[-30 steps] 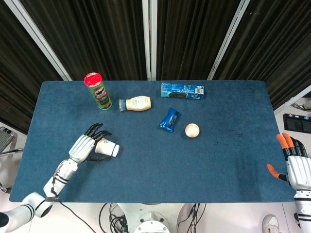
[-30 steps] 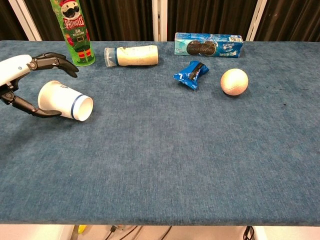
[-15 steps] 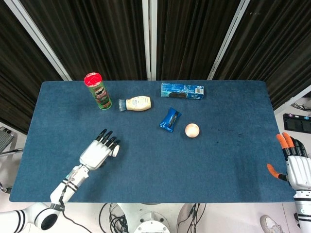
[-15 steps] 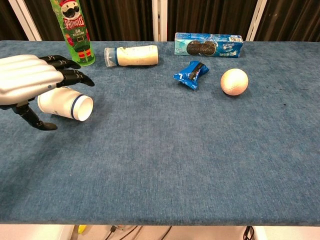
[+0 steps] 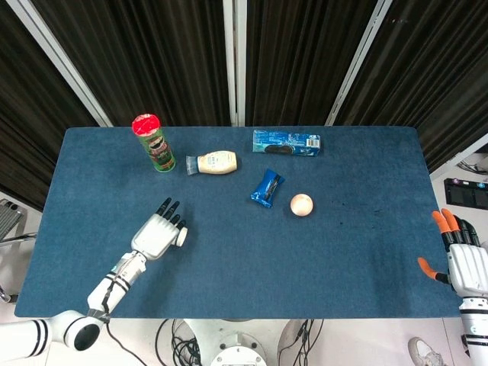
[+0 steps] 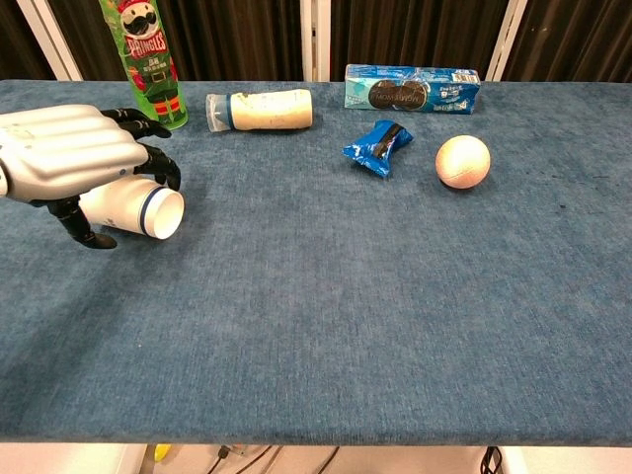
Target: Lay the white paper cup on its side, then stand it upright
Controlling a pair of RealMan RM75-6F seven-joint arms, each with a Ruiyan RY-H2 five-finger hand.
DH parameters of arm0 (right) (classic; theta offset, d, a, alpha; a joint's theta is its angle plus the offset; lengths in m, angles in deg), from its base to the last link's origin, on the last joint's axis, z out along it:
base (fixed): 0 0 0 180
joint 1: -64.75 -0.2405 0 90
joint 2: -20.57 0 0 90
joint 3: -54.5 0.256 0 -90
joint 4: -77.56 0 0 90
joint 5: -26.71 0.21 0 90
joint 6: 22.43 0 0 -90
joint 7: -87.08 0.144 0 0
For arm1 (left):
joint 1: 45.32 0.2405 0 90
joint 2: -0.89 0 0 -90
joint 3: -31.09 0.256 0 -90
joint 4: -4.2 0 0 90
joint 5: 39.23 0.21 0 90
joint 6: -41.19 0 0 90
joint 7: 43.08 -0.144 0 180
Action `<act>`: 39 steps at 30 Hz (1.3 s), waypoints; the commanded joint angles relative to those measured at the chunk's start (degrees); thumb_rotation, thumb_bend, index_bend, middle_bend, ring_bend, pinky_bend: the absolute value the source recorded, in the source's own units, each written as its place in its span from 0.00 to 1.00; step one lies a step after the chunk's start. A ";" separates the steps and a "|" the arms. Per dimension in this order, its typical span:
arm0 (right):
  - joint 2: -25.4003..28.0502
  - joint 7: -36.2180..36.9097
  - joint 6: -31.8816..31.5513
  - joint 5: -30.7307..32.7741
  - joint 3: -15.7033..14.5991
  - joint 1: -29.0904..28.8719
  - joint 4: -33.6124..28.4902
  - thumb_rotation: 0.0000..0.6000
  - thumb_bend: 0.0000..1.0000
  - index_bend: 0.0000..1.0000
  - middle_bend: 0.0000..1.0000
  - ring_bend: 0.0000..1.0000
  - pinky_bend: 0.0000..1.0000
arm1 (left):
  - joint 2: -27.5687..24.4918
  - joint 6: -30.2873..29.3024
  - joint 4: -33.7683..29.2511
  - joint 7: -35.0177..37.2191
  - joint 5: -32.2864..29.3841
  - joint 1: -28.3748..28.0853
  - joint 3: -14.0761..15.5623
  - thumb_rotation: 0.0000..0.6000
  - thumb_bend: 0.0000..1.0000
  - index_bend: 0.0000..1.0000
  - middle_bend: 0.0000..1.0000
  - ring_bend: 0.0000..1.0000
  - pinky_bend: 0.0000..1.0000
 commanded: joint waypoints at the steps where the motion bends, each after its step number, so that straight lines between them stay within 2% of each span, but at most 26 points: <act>1: -0.01 0.11 0.20 0.15 -0.03 -0.01 0.18 1.00 0.19 0.00 0.00 0.00 0.00 | 0.46 0.28 0.75 0.17 -0.56 -0.38 0.13 1.00 0.17 0.30 0.30 0.00 0.00; 6: -0.01 0.23 0.64 0.38 -0.08 -0.08 0.19 1.00 0.19 0.00 0.00 0.00 0.00 | 1.23 -0.14 1.91 0.80 -0.79 -0.73 0.19 1.00 0.20 0.33 0.33 0.00 0.00; 11: -0.06 0.12 1.25 0.67 -0.15 -0.24 0.28 1.00 0.19 0.00 0.00 0.00 0.00 | 1.90 -3.20 3.02 7.44 4.30 -0.07 -0.29 1.00 0.23 0.37 0.37 0.00 0.00; 14: -0.07 0.13 1.63 0.85 -0.20 -0.32 0.37 1.00 0.19 0.00 0.00 0.00 0.00 | 2.74 -6.17 4.80 18.89 8.86 1.06 -1.35 1.00 0.24 0.37 0.37 0.00 0.00; 19: 0.31 -0.01 1.99 1.01 -0.20 -0.44 0.01 1.00 0.20 0.00 0.00 0.00 0.00 | 5.13 -11.14 11.15 44.14 13.51 3.02 -3.85 1.00 0.24 0.38 0.38 0.00 0.00; 24: 0.24 -0.47 2.33 1.20 -0.26 -0.56 -0.23 1.00 0.20 0.00 0.00 0.00 0.00 | 8.25 -12.48 17.30 72.42 12.77 5.40 -5.54 1.00 0.24 0.39 0.39 0.00 0.00; 26: 0.20 -0.71 2.45 1.25 -0.27 -0.62 -0.37 1.00 0.20 0.00 0.00 0.00 0.00 | 9.23 -12.15 19.57 80.05 12.15 6.09 -5.89 1.00 0.24 0.39 0.39 0.00 0.00; 31: 0.17 -1.52 2.38 1.32 -0.24 -0.69 -0.84 1.00 0.20 0.00 0.00 0.00 0.00 | 13.15 -11.50 27.65 92.36 11.68 7.71 -5.40 1.00 0.24 0.39 0.39 0.00 0.00; 39: 0.58 -2.30 2.64 1.32 -0.46 -0.74 -1.55 1.00 0.20 0.00 0.00 0.00 0.00 | 20.13 -15.13 39.37 99.46 13.88 9.15 -4.90 1.00 0.24 0.39 0.39 0.00 0.00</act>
